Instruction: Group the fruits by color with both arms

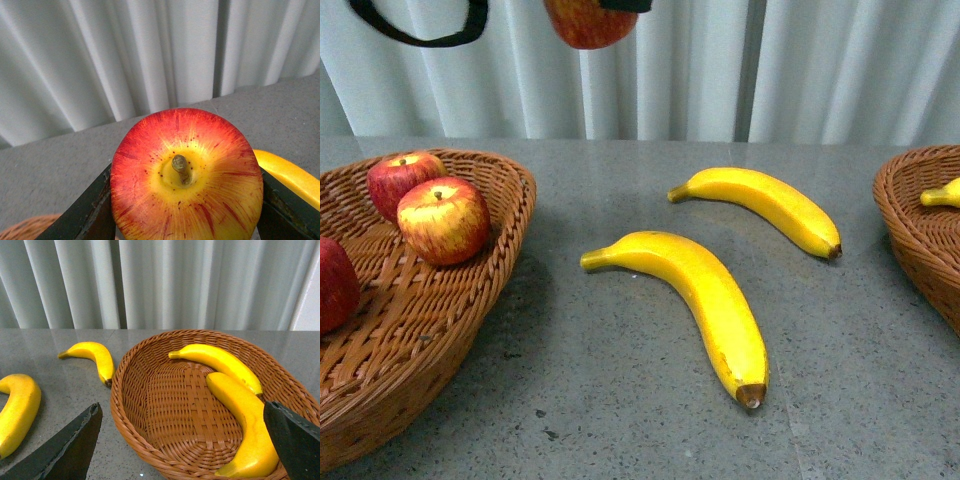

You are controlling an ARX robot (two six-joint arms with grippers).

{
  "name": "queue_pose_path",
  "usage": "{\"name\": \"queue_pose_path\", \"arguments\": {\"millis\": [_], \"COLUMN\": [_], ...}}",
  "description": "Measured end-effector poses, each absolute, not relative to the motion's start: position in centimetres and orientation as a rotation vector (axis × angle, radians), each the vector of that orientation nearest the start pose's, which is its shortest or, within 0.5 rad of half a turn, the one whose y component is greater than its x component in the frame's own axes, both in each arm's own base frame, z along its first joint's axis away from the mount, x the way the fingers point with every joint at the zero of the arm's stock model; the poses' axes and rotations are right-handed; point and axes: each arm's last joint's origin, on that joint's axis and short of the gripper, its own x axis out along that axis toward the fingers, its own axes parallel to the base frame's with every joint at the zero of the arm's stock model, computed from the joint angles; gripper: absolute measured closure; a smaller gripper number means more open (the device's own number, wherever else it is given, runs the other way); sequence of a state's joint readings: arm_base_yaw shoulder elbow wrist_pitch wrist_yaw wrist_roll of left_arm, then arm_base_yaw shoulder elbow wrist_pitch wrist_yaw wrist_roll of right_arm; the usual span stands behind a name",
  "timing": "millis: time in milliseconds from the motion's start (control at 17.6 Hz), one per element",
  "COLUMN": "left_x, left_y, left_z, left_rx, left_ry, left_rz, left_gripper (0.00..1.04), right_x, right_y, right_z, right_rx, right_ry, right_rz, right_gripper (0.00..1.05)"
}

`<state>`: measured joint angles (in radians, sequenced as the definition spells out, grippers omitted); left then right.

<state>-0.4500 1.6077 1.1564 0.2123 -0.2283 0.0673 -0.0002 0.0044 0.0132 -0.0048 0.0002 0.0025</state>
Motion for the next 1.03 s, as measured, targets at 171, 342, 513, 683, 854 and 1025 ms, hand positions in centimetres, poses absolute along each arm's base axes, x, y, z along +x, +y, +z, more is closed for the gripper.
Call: {"name": "queue_pose_path", "arguments": {"millis": [171,342,513,683,854,1025], "left_x": [30.1,27.4,26.8,26.6,26.1,25.0], "left_y": [-14.2,-13.2,-11.9,-10.7,-10.3,-10.6], "left_z": [28.5,25.5,23.0,22.6,22.5,24.6], "left_rx": [0.062,-0.036,-0.051,-0.058,-0.06,-0.117], "left_ry": [0.237,0.321,0.379,0.37,0.375,0.283], "left_rz": [-0.159,-0.096,-0.003,0.065,0.072,0.033], "left_gripper": [0.38,0.38,0.38,0.38,0.13,0.07], "right_x": [9.7,9.7,9.7,9.7,9.7,9.7], "right_y": [0.0,0.0,0.0,0.0,0.0,0.0], "right_z": [16.7,16.7,16.7,16.7,16.7,16.7], "right_rx": [0.002,0.002,0.002,0.002,0.002,0.002], "right_ry": [-0.004,-0.004,-0.004,-0.004,-0.004,-0.004], "right_rz": [0.0,0.0,0.0,0.0,0.0,0.0], "right_gripper": [0.07,0.07,0.07,0.07,0.07,0.07]}}
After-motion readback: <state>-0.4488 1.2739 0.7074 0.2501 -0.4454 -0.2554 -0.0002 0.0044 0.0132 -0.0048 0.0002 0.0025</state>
